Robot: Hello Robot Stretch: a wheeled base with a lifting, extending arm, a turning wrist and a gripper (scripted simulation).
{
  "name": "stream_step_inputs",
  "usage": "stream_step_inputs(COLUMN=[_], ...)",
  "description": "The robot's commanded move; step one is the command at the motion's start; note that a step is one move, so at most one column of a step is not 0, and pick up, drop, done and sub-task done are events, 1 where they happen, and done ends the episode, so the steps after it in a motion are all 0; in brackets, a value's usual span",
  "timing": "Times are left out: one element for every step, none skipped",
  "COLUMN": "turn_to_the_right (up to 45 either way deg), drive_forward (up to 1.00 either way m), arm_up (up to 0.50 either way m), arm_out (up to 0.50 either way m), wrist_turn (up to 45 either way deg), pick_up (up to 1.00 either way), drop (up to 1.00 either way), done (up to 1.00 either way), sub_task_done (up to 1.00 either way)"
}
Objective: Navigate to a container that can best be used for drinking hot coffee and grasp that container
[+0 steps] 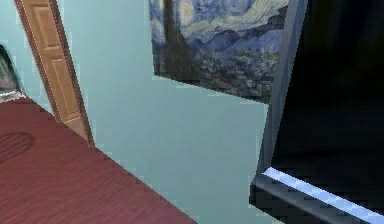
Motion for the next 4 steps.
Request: stream_step_inputs(turn_to_the_right=[0.0, 0.0, 0.0, 0.0], drive_forward=[0.0, 0.0, 0.0, 0.0], arm_up=[0.5, 0.38, 0.0, 0.0], arm_out=[0.0, 0.0, 0.22, 0.0], wrist_turn=[0.0, 0.0, 0.0, 45.0], pick_up=[0.0, 0.0, 0.0, 0.0], drop=[0.0, 0.0, 0.0, 0.0], done=[0.0, 0.0, 0.0, 0.0], sub_task_done=[0.0, 0.0, 0.0, 0.0])
